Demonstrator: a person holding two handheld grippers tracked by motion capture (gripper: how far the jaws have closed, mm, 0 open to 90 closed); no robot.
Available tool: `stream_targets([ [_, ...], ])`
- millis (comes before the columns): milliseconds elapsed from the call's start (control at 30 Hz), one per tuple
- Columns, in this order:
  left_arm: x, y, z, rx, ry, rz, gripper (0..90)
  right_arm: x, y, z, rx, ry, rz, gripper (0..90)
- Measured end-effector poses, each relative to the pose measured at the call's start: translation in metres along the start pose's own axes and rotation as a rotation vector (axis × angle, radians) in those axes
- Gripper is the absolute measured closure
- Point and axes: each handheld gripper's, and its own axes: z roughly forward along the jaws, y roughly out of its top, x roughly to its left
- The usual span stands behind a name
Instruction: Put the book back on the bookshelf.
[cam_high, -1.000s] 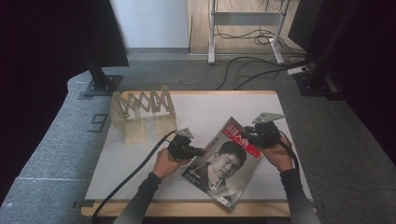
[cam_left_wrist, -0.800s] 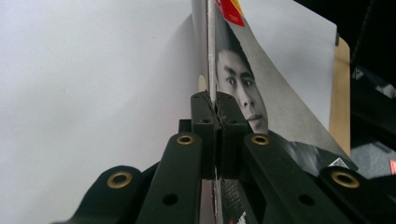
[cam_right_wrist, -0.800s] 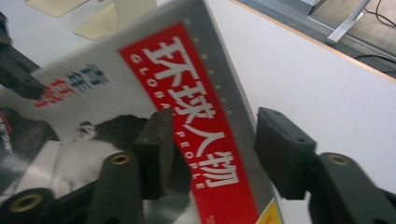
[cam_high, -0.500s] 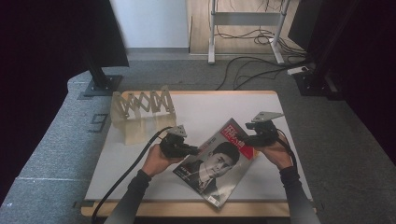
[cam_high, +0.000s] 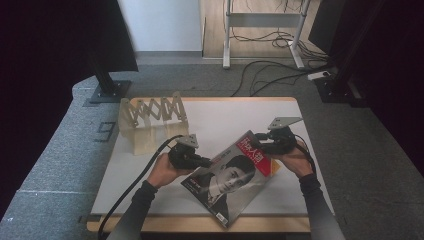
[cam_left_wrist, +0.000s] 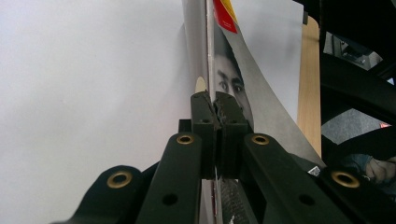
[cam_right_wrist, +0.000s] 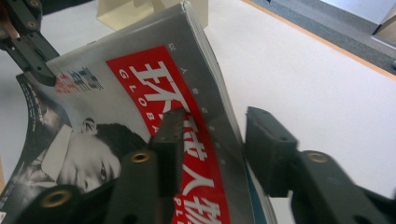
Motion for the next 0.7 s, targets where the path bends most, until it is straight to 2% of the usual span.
stream_targets([
  [100, 0.0, 0.0, 0.0, 0.003, -0.005, 0.005, 88.2, 0.0, 0.0, -0.004, -0.006, -0.006, -0.01, 69.9],
  [300, 0.001, -0.001, -0.001, 0.013, -0.009, 0.013, 88.0, 0.002, 0.003, -0.007, -0.011, -0.014, -0.03, 78.7],
  [367, 0.001, -0.001, -0.001, 0.014, -0.008, 0.016, 87.9, 0.003, 0.005, -0.009, -0.03, -0.022, -0.045, 83.3],
  [700, 0.002, -0.002, 0.0, 0.05, -0.006, 0.043, 87.0, 0.008, 0.012, -0.012, -0.03, -0.01, -0.064, 85.0],
])
